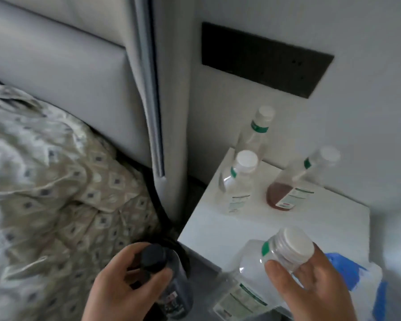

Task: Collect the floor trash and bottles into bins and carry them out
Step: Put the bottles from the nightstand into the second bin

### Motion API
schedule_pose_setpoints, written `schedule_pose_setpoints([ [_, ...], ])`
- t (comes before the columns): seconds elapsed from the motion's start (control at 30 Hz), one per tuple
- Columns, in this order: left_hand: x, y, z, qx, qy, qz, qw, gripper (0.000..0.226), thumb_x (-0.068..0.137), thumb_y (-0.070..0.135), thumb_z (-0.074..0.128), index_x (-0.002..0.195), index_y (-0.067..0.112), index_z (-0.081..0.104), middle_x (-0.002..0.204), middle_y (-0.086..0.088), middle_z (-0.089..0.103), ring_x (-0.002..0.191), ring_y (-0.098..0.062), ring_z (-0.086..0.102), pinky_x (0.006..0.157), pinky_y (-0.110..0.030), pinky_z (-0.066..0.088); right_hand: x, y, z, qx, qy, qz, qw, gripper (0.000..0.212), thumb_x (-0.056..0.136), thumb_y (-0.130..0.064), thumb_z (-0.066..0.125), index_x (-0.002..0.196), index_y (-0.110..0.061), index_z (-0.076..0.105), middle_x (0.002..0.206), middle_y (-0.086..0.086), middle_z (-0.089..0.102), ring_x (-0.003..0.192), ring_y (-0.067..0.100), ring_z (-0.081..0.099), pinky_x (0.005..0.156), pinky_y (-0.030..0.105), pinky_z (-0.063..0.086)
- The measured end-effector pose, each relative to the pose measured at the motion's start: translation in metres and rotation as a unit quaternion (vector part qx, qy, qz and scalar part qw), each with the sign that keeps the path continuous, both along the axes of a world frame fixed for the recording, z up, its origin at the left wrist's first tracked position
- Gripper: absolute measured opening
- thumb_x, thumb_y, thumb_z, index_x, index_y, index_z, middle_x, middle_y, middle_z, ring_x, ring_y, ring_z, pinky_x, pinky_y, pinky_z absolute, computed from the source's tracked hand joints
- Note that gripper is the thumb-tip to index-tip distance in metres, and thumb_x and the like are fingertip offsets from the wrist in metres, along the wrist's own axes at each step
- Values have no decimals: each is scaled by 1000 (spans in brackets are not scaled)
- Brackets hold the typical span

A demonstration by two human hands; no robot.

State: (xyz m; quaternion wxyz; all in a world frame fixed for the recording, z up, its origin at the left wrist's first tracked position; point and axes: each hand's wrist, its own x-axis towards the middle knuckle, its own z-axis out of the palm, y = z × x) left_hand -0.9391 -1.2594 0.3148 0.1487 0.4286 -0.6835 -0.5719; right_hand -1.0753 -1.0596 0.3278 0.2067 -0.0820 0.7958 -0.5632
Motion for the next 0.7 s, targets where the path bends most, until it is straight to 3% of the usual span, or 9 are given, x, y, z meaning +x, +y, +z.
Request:
schedule_pose_setpoints([
  [0.07,26,-23,-11,10,-7,39,999,29,57,5,86,73,22,70,64,2,73,47,2,59,50,-8,49,12,-27,-9,-1,-3,46,999,53,43,-40,84,90,-56,66,86,-17,75,82,-3,70,73,8,51],
  [0.13,49,-44,-23,9,-16,74,997,31,64,-12,78,77,14,67,60,4,72,44,5,56,47,-6,45,25,-56,-19,4,-9,95,995,45,57,-40,86,92,-58,64,90,-20,74,85,-4,69,74,17,54],
  [0.27,84,-78,-64,-42,-85,101,990,23,70,6,79,76,23,65,71,15,70,54,8,60,50,-4,42,50,-108,-50,49,-20,156,986,32,71,-22,80,89,-44,67,90,-23,71,87,-3,66,79,25,49],
  [0.4,98,-100,-110,-53,-165,84,981,20,69,30,79,77,30,60,74,8,67,73,-3,63,68,-28,53,78,-150,-80,102,-21,194,975,26,73,-37,76,94,-41,62,91,-22,69,87,-7,62,72,19,44],
  [0.5,90,-112,-146,-56,-194,37,979,23,70,43,73,81,30,58,83,8,64,80,-10,61,72,-33,52,85,-177,-110,129,-18,185,974,22,75,-34,76,89,-41,59,85,-19,68,82,-11,59,66,13,41],
  [0.6,81,-117,-187,-43,-254,-25,966,33,74,47,68,96,26,58,94,5,64,88,-16,61,73,-32,51,87,-196,-152,152,-16,181,972,21,78,-32,75,84,-37,55,80,-22,62,74,-12,55,60,9,38],
  [0.7,75,-116,-230,-40,-304,-69,949,47,80,47,63,118,21,54,110,-1,65,99,-23,61,73,-31,50,90,-211,-201,183,-22,198,963,26,78,-38,74,97,-32,58,88,-15,64,84,6,60,67,24,45],
])
